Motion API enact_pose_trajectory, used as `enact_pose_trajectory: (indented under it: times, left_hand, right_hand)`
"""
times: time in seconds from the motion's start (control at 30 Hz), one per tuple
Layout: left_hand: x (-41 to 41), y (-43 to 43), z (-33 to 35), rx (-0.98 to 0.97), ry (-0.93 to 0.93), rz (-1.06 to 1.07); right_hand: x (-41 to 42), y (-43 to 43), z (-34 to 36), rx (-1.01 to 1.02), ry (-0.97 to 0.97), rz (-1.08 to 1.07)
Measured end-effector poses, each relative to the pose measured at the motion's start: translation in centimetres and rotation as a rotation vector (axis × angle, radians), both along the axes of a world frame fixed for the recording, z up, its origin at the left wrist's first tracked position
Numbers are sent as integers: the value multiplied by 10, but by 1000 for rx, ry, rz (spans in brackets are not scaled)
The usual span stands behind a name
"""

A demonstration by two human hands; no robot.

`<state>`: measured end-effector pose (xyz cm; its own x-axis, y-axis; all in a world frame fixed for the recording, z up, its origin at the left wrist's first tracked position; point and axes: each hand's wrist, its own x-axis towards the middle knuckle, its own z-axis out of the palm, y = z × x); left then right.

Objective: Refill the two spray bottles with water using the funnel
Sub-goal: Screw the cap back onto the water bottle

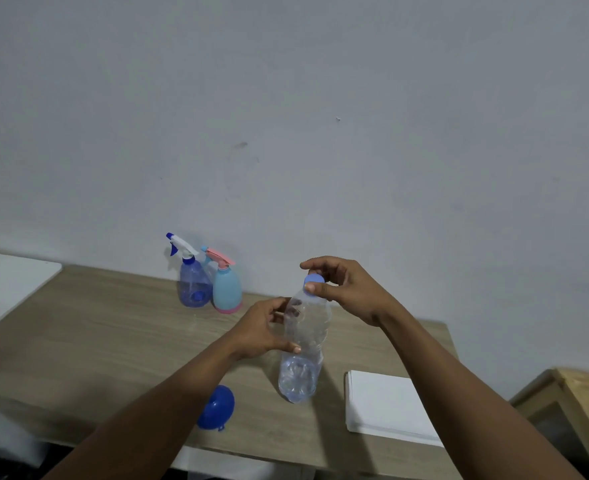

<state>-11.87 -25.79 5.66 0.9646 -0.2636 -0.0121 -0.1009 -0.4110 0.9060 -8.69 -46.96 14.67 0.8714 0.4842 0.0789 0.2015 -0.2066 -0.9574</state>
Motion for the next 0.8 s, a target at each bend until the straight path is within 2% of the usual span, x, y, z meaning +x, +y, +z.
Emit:
enact_pose_trajectory:
  times: [0.2, 0.47, 0.67, 0.8]
  left_hand:
    - [5, 0, 10, 90, 4, -72]
    - [5, -4, 5, 62, -8, -48]
    - [6, -2, 8, 78, 11, -68]
    - [8, -1, 6, 83, -4, -54]
  right_hand:
    - [3, -3, 3, -106, -19, 64]
    - [1, 6, -15, 20, -103, -125]
    - [3, -2, -7, -7, -37, 7]
    - [2, 3, -8, -17, -79, -60]
